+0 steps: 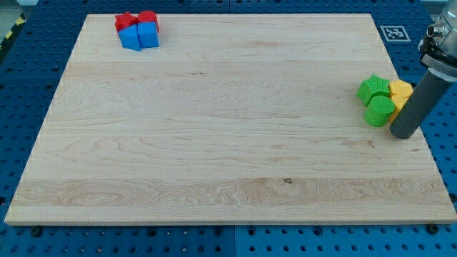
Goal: Move the yellow heart into the green blocks
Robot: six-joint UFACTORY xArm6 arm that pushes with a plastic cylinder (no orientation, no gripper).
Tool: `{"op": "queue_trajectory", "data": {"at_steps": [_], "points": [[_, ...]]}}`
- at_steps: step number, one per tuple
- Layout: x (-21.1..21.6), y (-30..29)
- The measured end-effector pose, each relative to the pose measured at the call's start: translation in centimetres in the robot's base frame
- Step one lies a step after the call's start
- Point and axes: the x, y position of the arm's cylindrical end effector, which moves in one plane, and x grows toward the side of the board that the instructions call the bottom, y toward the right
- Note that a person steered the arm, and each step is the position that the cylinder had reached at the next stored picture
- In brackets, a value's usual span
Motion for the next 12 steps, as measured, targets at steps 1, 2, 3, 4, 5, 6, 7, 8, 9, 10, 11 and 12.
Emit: {"op": "queue_trajectory", "data": {"at_steps": [1, 2, 3, 4, 5, 6, 7, 8, 9, 10, 11, 12], "points": [[-0.6, 0.0], [-0.8, 0.1], [0.3, 3.7], [0.2, 8.4], [-1.0, 8.5], [-3.1, 7.7], [-1.8, 7.2], [-2.2, 7.2], [-2.8, 6.2], [-2.8, 6.1], [-2.9, 6.1], [-2.9, 4.7]]}}
